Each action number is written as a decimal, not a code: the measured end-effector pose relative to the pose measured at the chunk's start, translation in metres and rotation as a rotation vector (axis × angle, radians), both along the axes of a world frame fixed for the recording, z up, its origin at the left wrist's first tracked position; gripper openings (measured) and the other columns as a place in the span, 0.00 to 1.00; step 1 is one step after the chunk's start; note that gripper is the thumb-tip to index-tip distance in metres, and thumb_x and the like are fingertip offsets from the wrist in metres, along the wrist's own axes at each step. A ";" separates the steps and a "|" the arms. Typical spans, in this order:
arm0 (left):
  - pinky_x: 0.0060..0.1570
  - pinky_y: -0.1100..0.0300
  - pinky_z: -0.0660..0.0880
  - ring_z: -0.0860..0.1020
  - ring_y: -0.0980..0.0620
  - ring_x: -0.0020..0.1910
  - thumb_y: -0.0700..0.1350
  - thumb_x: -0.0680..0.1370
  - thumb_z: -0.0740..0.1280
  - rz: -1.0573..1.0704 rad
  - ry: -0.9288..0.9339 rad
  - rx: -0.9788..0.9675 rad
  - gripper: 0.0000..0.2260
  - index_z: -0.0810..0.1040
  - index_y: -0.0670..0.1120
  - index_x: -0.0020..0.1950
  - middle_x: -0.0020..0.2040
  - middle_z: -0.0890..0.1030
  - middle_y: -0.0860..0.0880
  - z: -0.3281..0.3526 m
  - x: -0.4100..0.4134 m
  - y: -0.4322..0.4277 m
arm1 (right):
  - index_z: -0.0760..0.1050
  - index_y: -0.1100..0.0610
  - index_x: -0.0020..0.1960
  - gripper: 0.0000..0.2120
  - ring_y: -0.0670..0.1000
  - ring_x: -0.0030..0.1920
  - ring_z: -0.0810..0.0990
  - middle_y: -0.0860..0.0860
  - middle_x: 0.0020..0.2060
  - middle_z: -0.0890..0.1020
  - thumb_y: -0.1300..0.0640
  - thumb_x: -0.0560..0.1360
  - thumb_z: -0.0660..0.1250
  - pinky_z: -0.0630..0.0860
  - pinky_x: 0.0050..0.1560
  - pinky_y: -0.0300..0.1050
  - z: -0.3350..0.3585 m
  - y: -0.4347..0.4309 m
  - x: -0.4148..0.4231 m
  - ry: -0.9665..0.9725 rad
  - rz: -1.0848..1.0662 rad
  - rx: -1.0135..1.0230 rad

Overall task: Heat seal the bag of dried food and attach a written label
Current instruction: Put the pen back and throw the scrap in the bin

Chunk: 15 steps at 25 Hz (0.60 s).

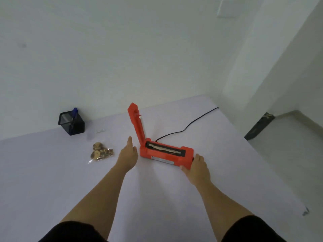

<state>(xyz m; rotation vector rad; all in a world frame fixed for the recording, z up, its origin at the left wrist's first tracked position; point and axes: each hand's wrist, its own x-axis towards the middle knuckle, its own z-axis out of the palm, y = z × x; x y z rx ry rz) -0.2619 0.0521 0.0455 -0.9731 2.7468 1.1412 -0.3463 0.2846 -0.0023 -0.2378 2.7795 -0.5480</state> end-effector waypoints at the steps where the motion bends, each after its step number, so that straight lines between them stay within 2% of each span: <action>1: 0.52 0.53 0.70 0.76 0.38 0.51 0.39 0.81 0.51 -0.005 0.008 0.017 0.23 0.51 0.43 0.76 0.62 0.75 0.35 -0.001 -0.007 0.002 | 0.63 0.64 0.65 0.31 0.60 0.59 0.75 0.60 0.62 0.70 0.46 0.72 0.68 0.73 0.56 0.52 -0.004 -0.001 -0.001 -0.048 -0.030 -0.016; 3: 0.40 0.56 0.70 0.75 0.41 0.41 0.37 0.81 0.51 0.002 0.062 0.047 0.19 0.59 0.44 0.72 0.49 0.80 0.38 -0.004 -0.018 0.005 | 0.66 0.64 0.61 0.25 0.61 0.53 0.78 0.61 0.60 0.70 0.48 0.74 0.67 0.74 0.51 0.51 -0.012 -0.003 -0.010 -0.070 -0.042 -0.050; 5: 0.32 0.58 0.65 0.72 0.47 0.33 0.37 0.81 0.50 0.004 0.101 0.063 0.14 0.66 0.45 0.65 0.35 0.75 0.46 -0.008 -0.027 0.004 | 0.67 0.64 0.61 0.22 0.61 0.51 0.78 0.61 0.59 0.70 0.50 0.75 0.66 0.74 0.49 0.50 -0.015 -0.008 -0.029 -0.056 -0.016 -0.085; 6: 0.33 0.58 0.64 0.71 0.48 0.33 0.38 0.81 0.51 -0.017 0.111 0.066 0.13 0.67 0.47 0.63 0.34 0.73 0.48 -0.011 -0.031 0.003 | 0.67 0.64 0.61 0.22 0.61 0.50 0.78 0.61 0.58 0.70 0.51 0.75 0.66 0.74 0.50 0.50 -0.015 -0.010 -0.041 -0.053 0.005 -0.103; 9: 0.41 0.61 0.63 0.71 0.50 0.40 0.42 0.81 0.56 -0.086 0.126 0.062 0.11 0.69 0.48 0.63 0.41 0.72 0.49 -0.022 -0.051 -0.005 | 0.67 0.62 0.64 0.23 0.60 0.53 0.77 0.60 0.58 0.71 0.53 0.74 0.67 0.73 0.53 0.48 -0.016 -0.020 -0.082 -0.052 0.060 -0.188; 12: 0.41 0.60 0.65 0.74 0.47 0.41 0.44 0.80 0.59 0.023 0.162 0.070 0.10 0.70 0.48 0.61 0.43 0.75 0.49 -0.031 -0.083 -0.016 | 0.66 0.62 0.66 0.25 0.59 0.59 0.76 0.59 0.60 0.74 0.55 0.73 0.69 0.72 0.58 0.49 -0.017 -0.041 -0.123 -0.048 0.051 -0.300; 15: 0.40 0.57 0.69 0.78 0.43 0.43 0.47 0.80 0.60 0.156 0.174 0.080 0.11 0.68 0.46 0.61 0.42 0.77 0.47 -0.038 -0.120 -0.039 | 0.69 0.61 0.64 0.23 0.59 0.57 0.77 0.59 0.58 0.77 0.56 0.72 0.70 0.72 0.56 0.49 -0.024 -0.074 -0.172 -0.041 0.037 -0.366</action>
